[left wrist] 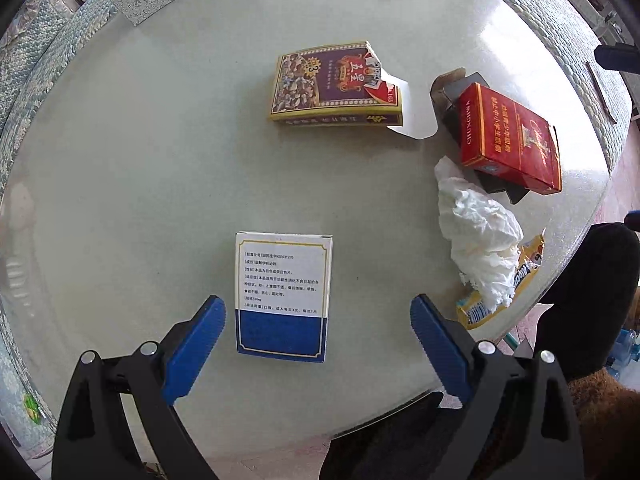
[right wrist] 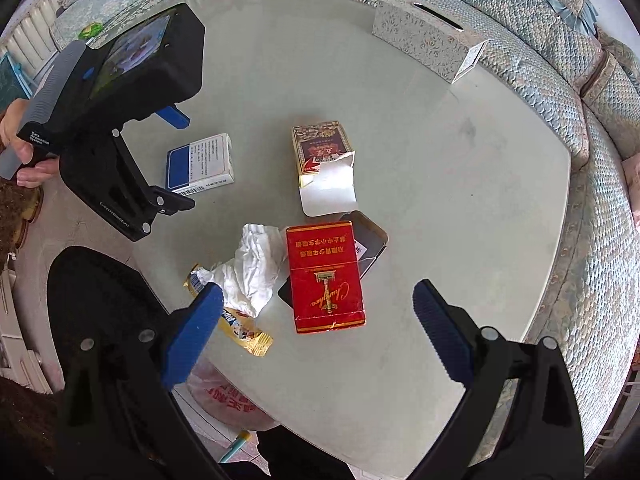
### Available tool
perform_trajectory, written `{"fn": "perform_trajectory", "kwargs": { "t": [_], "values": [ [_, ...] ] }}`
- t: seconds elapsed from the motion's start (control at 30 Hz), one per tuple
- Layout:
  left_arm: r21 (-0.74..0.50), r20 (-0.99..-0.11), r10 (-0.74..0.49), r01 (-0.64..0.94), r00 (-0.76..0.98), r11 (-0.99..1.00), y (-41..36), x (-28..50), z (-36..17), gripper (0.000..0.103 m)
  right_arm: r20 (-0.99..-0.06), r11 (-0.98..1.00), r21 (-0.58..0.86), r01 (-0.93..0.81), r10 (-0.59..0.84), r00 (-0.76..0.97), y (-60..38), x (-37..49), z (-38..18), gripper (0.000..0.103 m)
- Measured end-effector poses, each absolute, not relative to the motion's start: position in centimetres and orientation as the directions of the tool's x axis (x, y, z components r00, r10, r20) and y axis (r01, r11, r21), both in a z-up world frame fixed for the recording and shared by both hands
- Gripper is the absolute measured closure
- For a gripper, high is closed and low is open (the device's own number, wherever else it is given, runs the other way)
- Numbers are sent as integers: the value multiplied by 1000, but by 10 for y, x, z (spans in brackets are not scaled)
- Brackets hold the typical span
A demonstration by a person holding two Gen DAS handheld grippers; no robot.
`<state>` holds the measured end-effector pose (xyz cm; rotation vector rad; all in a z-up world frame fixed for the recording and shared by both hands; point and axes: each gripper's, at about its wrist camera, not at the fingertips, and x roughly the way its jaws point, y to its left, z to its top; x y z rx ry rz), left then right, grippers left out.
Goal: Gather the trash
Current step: 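Grasp the red cigarette pack with the right tool while the left tool grasps the small blue-and-white box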
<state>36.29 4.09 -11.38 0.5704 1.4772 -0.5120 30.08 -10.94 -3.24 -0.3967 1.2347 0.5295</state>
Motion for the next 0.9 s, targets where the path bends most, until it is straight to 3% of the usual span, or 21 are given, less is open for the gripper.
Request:
{"fn": "perform_trajectory", "kwargs": {
  "t": [0.6, 0.67, 0.73, 0.9],
  "values": [
    [-3, -1000, 16, 632, -24, 775, 55, 381, -157, 12, -988, 807, -15, -591, 80, 135, -103, 325, -107, 10],
    [-1, -999, 21, 634, -26, 773, 56, 381, -160, 12, -989, 812, -8, -584, 81, 126, -104, 327, -109, 14],
    [-3, -999, 22, 637, -30, 771, 56, 382, -163, 12, -990, 816, 0, -577, 79, 112, -105, 329, -112, 32],
    [-17, -999, 13, 632, -43, 775, 64, 388, -169, 12, -989, 824, 22, -566, 99, 106, -108, 331, -113, 35]
  ]
}}
